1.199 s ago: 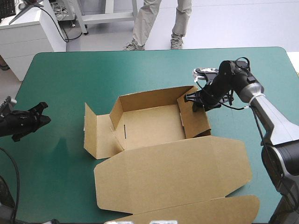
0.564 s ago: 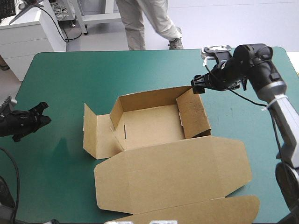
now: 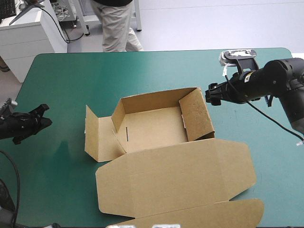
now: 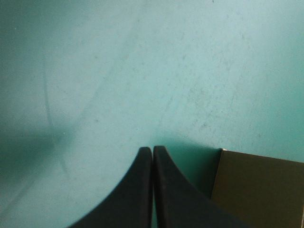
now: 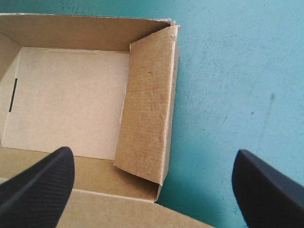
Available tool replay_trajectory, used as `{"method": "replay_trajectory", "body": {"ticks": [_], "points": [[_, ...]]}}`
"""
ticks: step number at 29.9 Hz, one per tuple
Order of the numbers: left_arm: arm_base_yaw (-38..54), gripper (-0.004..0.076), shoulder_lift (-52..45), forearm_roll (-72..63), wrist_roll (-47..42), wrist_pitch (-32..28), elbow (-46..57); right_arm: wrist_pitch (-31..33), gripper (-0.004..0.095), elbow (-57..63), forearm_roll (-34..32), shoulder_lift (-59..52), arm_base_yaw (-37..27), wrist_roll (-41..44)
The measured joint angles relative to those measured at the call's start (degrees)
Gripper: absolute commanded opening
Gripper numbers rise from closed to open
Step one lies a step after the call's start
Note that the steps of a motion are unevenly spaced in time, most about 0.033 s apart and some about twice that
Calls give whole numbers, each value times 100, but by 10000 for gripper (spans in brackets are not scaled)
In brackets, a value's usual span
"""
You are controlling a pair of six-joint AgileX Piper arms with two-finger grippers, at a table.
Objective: Fold the box
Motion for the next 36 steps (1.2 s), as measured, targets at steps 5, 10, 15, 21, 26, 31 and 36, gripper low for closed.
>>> {"method": "replay_trajectory", "body": {"ticks": [5, 10, 15, 21, 26, 31, 36], "points": [[0, -9, 0, 0, 0, 0, 0, 0, 823, 5, 0, 4, 0, 27], [0, -9, 0, 0, -5, 6, 0, 0, 815, 5, 19, 249, 0, 27], [0, -9, 0, 0, -5, 8, 0, 0, 810, 5, 25, 781, 0, 27], [0, -9, 0, 0, -5, 7, 0, -16, 810, 5, -532, 1561, 316, 147], [0, -9, 0, 0, -49, 7, 0, -41, 810, 5, -791, 2172, 570, 257], [0, -9, 0, 0, -66, 7, 0, -79, 810, 5, -635, 2599, 570, 258], [0, -9, 0, 0, -66, 3, 0, -91, 745, 5, -473, 2777, 570, 258]]}}
